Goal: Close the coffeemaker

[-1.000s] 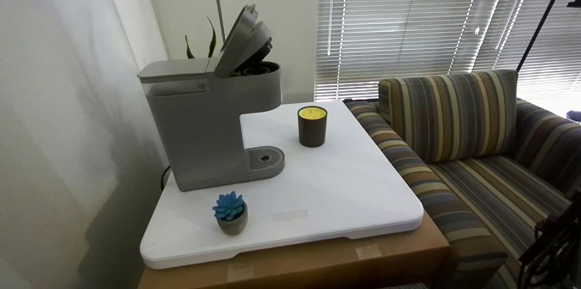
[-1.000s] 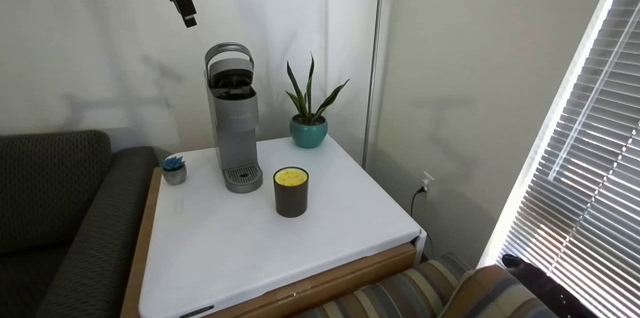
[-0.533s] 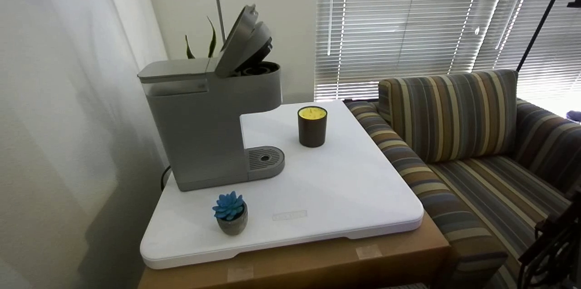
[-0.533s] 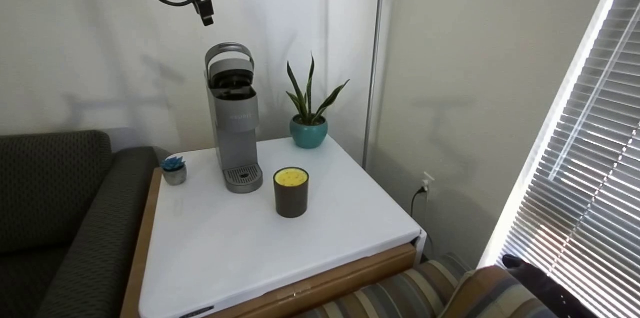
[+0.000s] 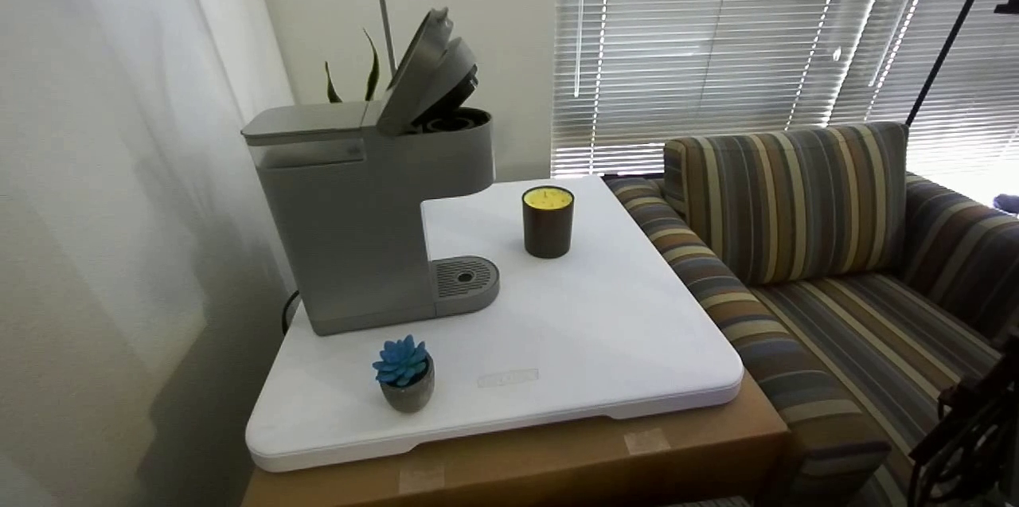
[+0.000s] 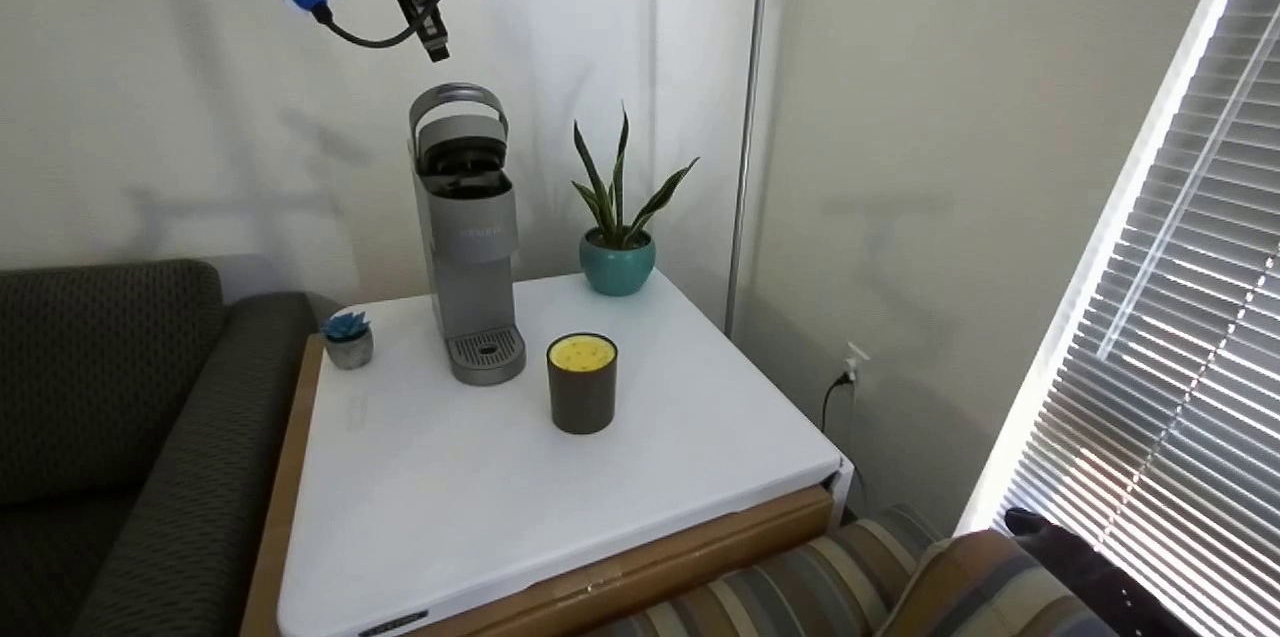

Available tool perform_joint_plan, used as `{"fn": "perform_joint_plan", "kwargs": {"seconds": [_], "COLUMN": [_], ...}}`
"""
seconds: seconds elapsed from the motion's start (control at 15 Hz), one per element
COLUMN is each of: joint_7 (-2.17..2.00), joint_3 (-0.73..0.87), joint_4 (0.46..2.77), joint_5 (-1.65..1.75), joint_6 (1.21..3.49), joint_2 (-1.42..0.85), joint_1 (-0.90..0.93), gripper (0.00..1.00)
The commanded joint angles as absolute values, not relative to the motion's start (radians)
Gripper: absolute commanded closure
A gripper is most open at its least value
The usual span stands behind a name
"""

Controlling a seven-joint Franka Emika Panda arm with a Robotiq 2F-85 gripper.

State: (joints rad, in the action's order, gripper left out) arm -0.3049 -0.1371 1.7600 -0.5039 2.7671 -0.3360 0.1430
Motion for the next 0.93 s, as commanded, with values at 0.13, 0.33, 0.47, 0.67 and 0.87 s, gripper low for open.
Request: {"fn": "perform_joint_plan", "kwargs": {"seconds": [0.13,0.33,0.47,0.67,0.87], "joint_7": [-0.359,-0.388,-0.39,-0.381,-0.349], "joint_3": [-0.136,-0.127,-0.134,-0.153,-0.18], "joint_4": [1.764,1.781,1.795,1.817,1.833], "joint_5": [-0.508,-0.501,-0.52,-0.575,-0.672], "joint_6": [2.836,2.833,2.814,2.808,2.801], "joint_2": [-0.379,-0.385,-0.38,-0.37,-0.362], "joint_1": [0.121,0.116,0.101,0.074,0.038], "gripper": [1.0,1.0,1.0,1.0,1.0]}}
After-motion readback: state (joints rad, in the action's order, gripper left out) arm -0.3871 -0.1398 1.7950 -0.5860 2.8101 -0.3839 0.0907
